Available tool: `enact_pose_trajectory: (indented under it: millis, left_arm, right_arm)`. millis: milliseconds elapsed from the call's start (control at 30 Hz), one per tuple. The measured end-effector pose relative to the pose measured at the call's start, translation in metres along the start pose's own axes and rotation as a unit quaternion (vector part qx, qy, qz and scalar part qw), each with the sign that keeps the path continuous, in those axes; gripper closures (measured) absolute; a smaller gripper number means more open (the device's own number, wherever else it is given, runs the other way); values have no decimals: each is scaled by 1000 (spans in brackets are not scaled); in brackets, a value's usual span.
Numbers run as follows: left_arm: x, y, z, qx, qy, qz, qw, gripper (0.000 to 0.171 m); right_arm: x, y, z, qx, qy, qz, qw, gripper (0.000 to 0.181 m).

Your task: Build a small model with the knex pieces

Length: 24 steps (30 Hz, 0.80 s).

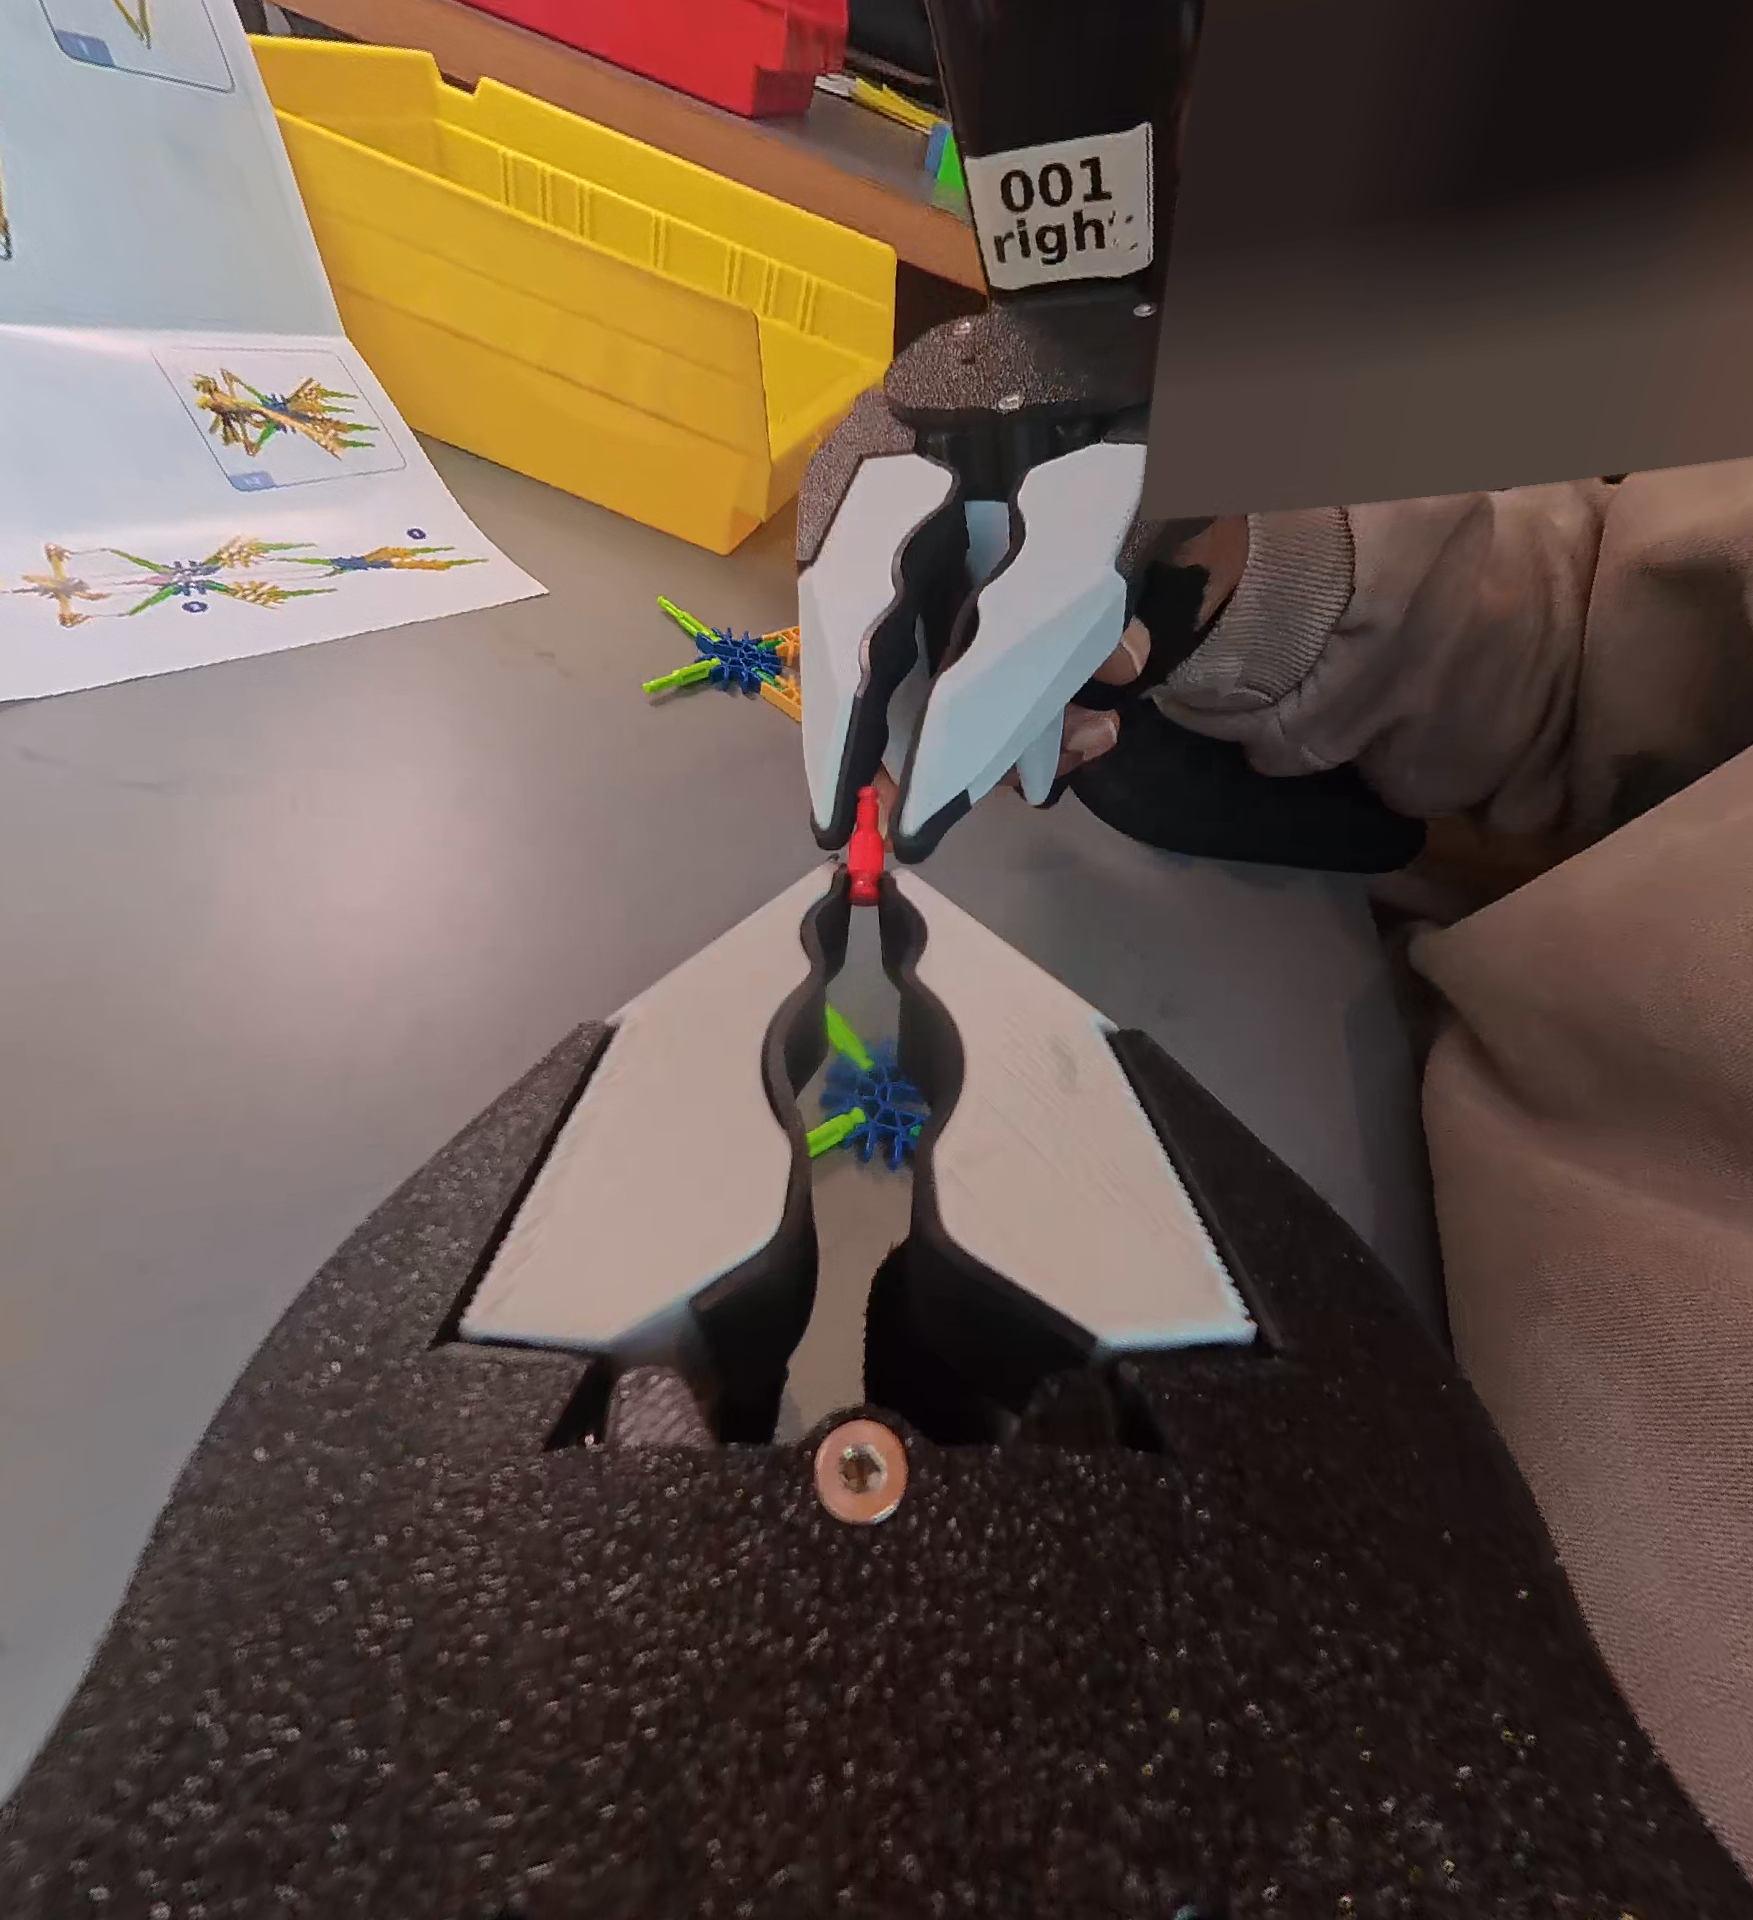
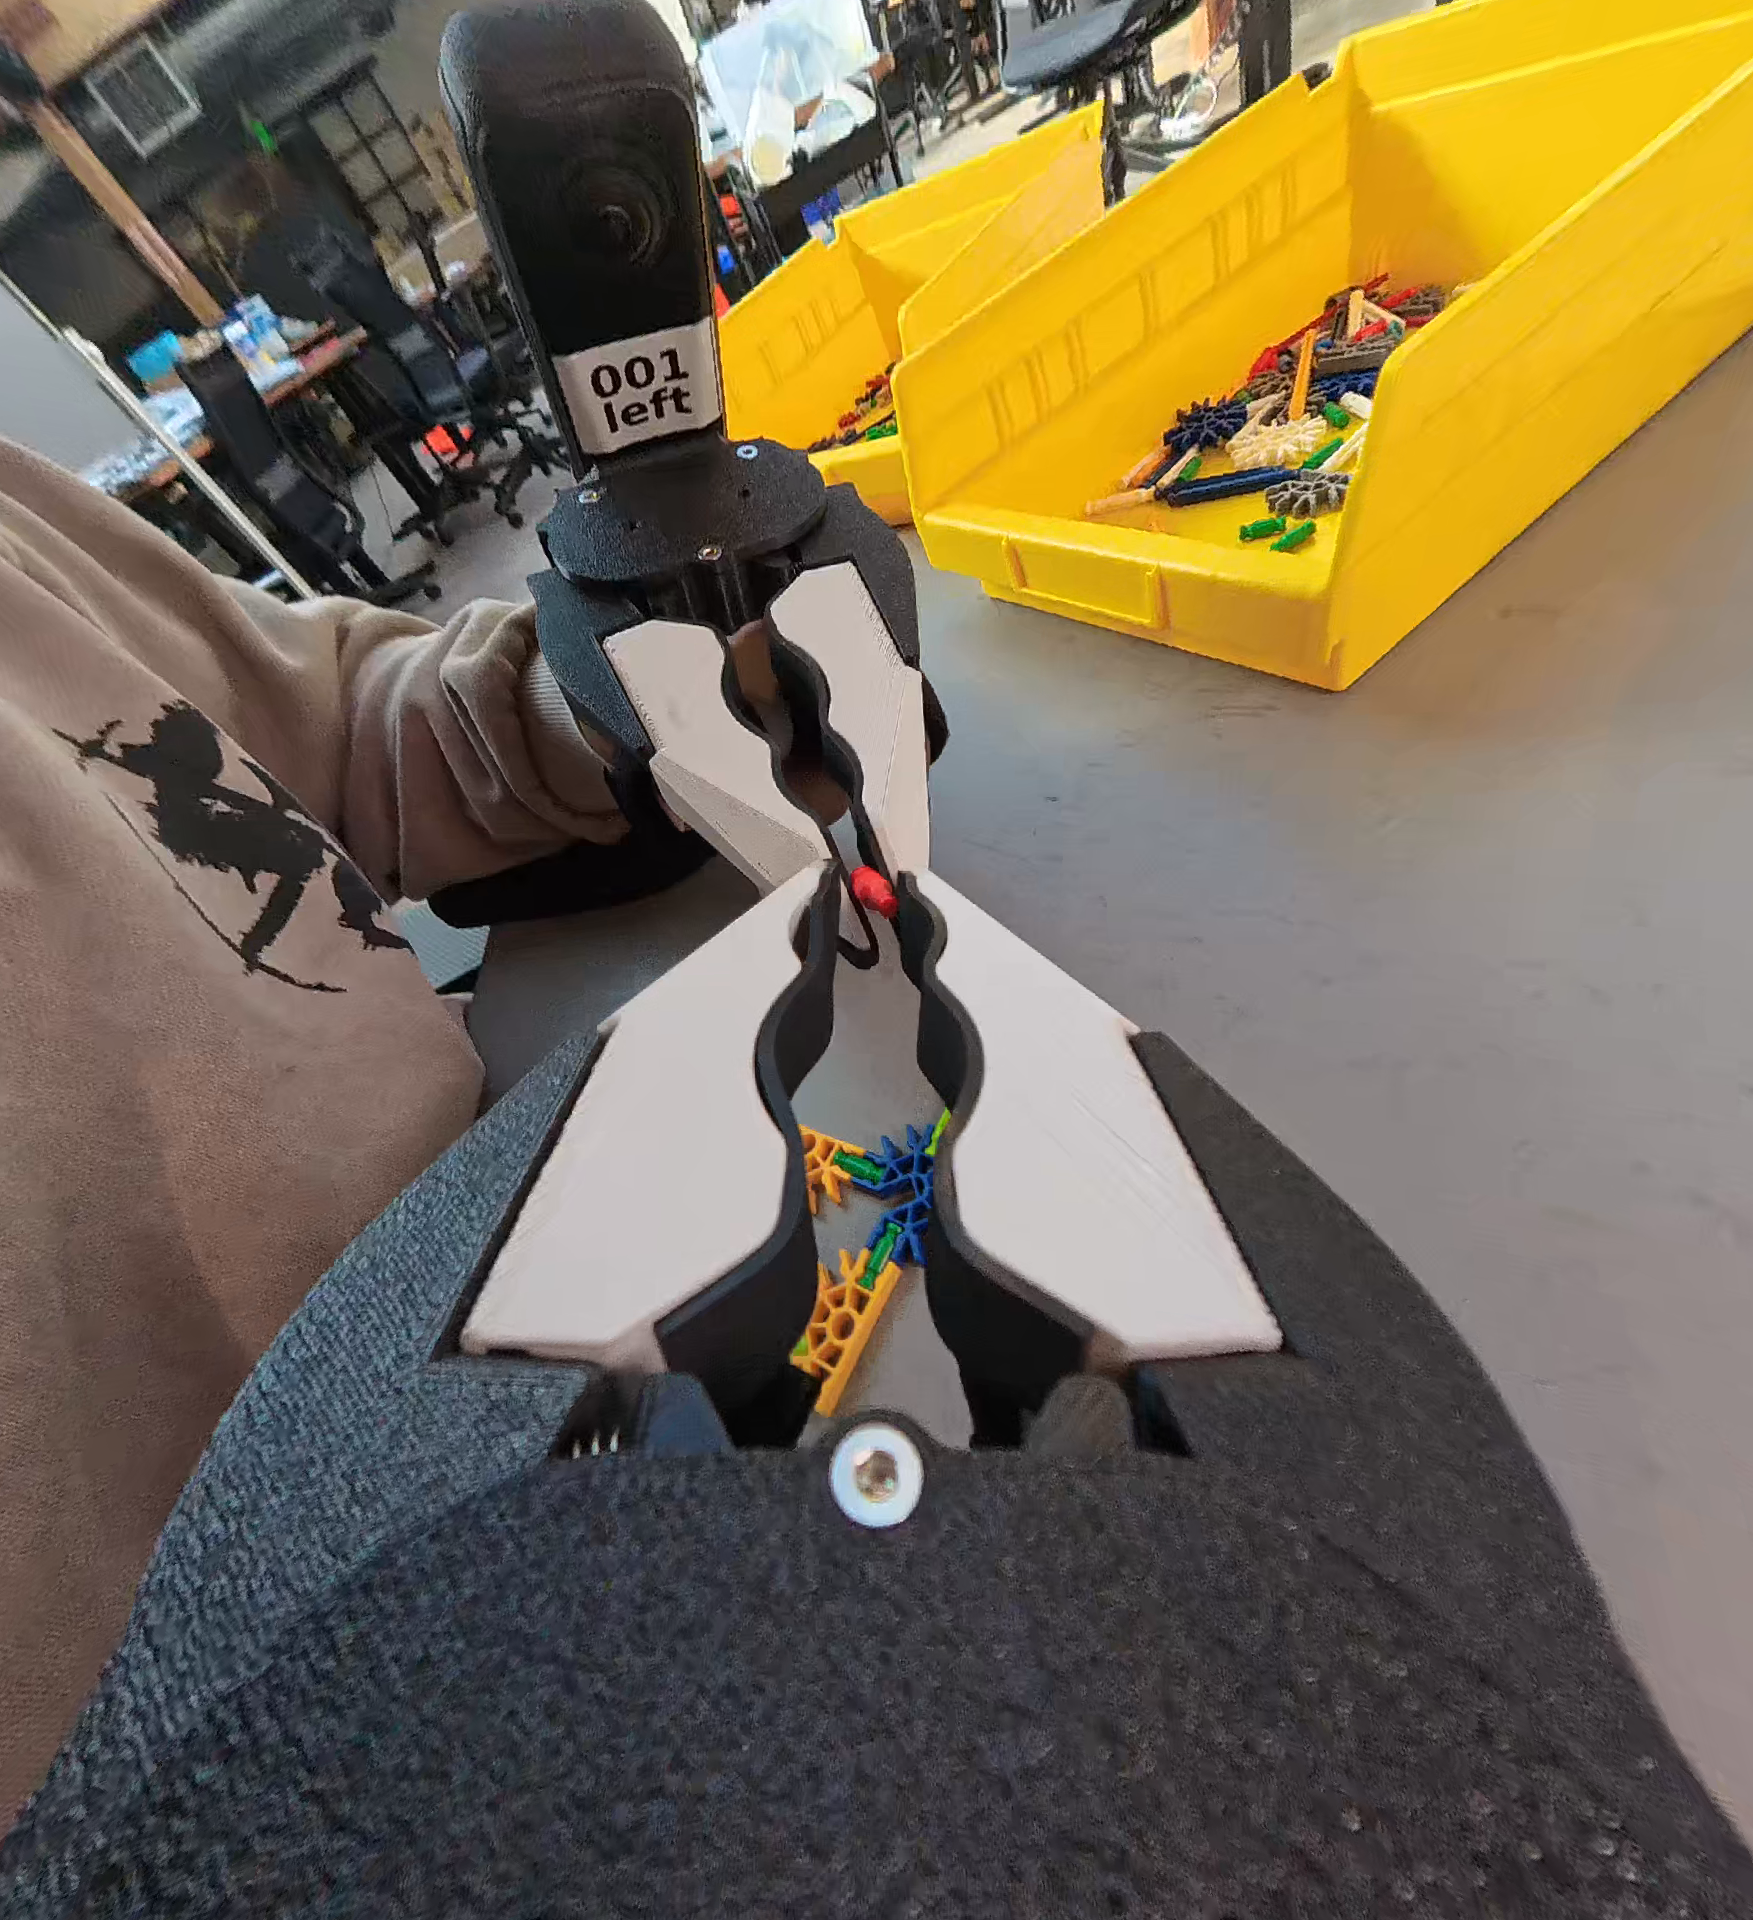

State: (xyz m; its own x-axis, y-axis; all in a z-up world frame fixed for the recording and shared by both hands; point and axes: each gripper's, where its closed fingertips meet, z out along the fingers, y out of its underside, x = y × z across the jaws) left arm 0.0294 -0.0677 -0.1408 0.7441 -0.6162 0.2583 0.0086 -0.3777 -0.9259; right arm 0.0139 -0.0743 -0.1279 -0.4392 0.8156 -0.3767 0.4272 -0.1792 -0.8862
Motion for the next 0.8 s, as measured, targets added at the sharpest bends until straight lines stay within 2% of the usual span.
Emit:
enact_pose_trajectory:
  millis: [300,400,467,567,700,800]
  left_arm:
    - [3,-8,0,30,-1,-5,1000,167]
    - [3,-8,0,29,1,-12,1000,166]
    - [4,-3,1,12,10,-18,1000,166]
    - [1,11,-1,-38,22,-22,999,150]
    - [-22,46,-7,-135,-21,13,990,150]
    - [-27,62,-5,-172,-30,21,984,150]
  right_arm:
    - [-1,-6,-4,47,-30,70,996,178]
    - [-1,-8,-4,44,-45,83,995,179]
    - [-1,-5,-3,21,-50,85,995,179]
    - [5,-3,-5,-22,-54,87,995,179]
    - [22,19,-7,-137,-55,77,986,179]
    - [27,39,-4,-223,-71,75,969,178]
